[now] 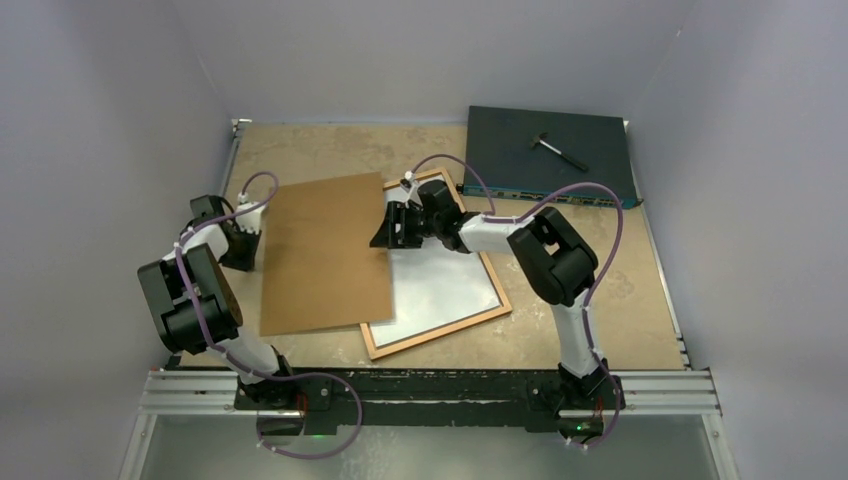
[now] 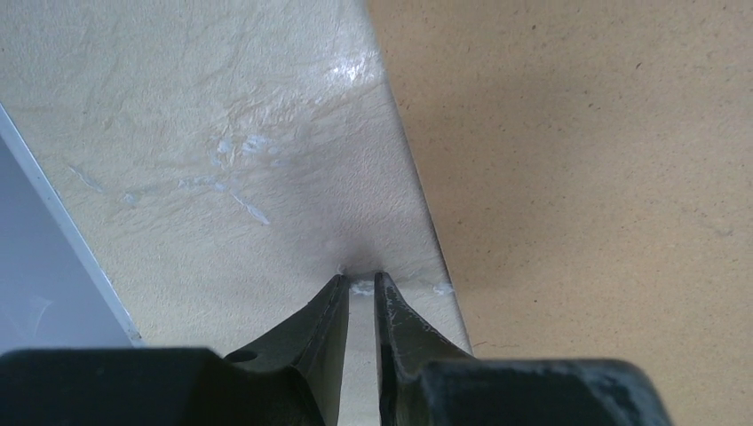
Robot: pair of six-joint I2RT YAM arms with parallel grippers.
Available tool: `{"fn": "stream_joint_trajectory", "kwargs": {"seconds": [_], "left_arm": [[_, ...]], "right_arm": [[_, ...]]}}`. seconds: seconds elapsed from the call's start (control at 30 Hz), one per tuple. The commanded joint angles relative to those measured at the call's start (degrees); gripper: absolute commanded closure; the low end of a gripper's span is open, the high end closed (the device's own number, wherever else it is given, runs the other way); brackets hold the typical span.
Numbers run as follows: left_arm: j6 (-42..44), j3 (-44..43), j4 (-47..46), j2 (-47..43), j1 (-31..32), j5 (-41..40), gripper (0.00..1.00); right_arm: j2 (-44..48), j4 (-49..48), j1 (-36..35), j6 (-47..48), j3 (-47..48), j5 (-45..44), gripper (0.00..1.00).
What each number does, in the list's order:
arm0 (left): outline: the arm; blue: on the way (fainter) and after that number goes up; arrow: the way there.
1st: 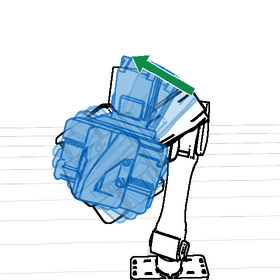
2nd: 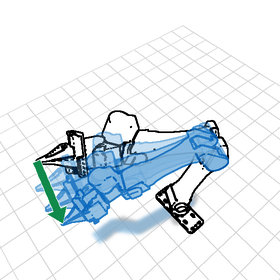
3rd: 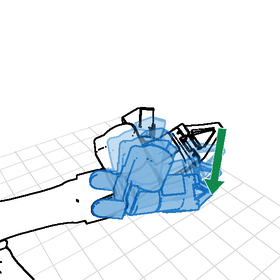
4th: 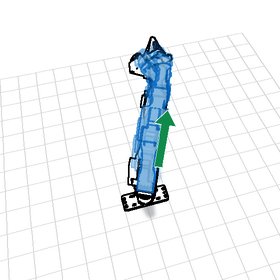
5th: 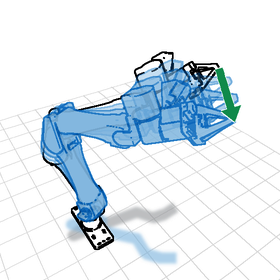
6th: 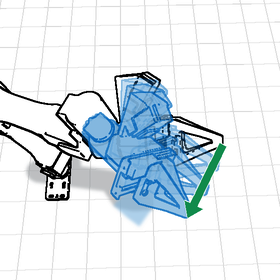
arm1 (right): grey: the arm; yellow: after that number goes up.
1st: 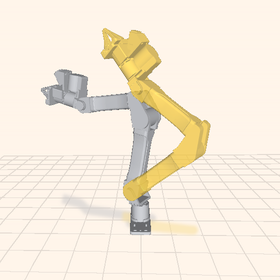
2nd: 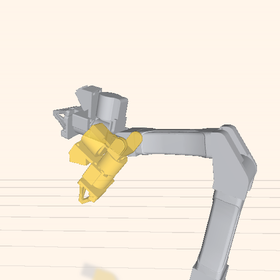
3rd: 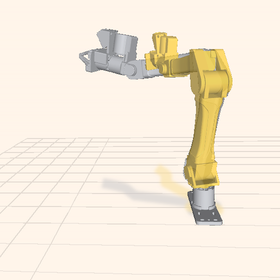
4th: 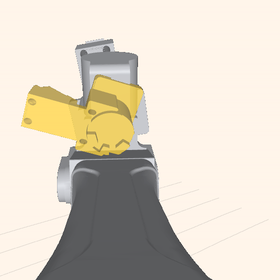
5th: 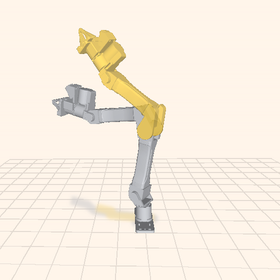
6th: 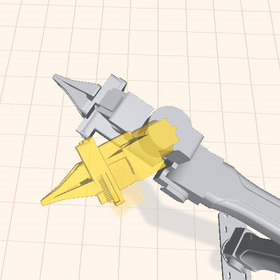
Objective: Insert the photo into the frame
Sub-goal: Turn over the photo frame item at the center of the board.
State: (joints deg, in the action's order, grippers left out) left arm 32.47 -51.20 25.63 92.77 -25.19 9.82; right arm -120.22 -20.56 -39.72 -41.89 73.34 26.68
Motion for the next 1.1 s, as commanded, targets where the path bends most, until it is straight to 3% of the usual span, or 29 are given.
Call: {"fn": "stream_joint_trajectory", "kwargs": {"seconds": [0.0,0.27,0.67,0.87,1.07], "left_arm": [[-1.8,3.1,0.6,3.2,1.4,1.9,0.85],[-3.3,4.1,-0.6,3.9,4.1,1.7,0.86],[-1.7,4.0,0.2,5.8,4.7,2.0,0.88],[-1.9,3.3,0.9,5.8,5.0,2.8,0.88],[-1.9,2.1,2.5,4.3,5.0,3.8,0.88]], "right_arm": [[-0.3,-6.0,0.3,-3.4,1.9,4.0,0.38],[-0.9,-11.8,0.2,-7.4,0.1,7.1,0.46],[-5.9,-25.1,0.2,-17.5,-1.6,9.4,0.46],[-5.7,-26.1,0.0,-18.9,0.5,10.0,0.61],[-4.0,-24.2,-0.2,-18.3,1.6,10.0,0.97]]}}
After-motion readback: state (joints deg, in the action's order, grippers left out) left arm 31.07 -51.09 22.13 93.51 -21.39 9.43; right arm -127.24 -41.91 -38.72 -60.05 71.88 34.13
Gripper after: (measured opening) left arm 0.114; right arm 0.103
